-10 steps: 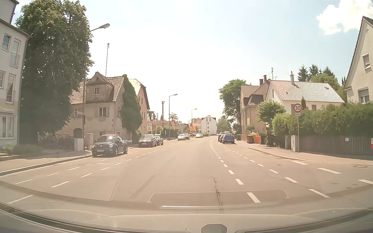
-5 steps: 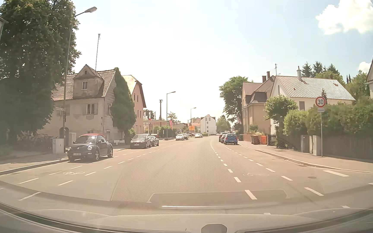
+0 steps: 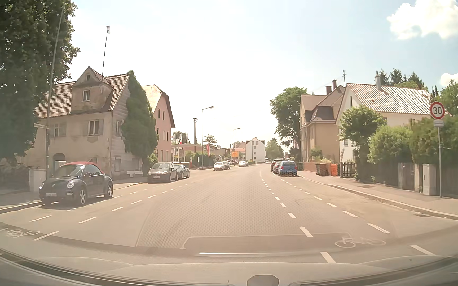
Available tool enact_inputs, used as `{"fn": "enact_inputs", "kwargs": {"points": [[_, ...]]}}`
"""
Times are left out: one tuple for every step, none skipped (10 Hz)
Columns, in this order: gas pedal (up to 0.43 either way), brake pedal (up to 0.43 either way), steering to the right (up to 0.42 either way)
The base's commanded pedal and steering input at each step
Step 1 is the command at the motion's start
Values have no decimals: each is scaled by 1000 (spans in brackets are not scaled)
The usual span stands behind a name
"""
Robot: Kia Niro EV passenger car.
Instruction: Follow the waypoints while adhering to traffic rules and regulations
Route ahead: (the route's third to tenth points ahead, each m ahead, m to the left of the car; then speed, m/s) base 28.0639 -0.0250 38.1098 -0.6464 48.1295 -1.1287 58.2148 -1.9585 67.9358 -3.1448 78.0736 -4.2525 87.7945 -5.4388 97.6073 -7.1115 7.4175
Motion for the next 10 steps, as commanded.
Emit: {"fn": "enact_inputs", "kwargs": {"points": [[157,0,-1],[157,0,-1],[157,0,-2],[157,0,-2],[157,0,-1],[157,0,1],[157,0,1],[157,0,1],[157,0,3],[157,0,3]]}}
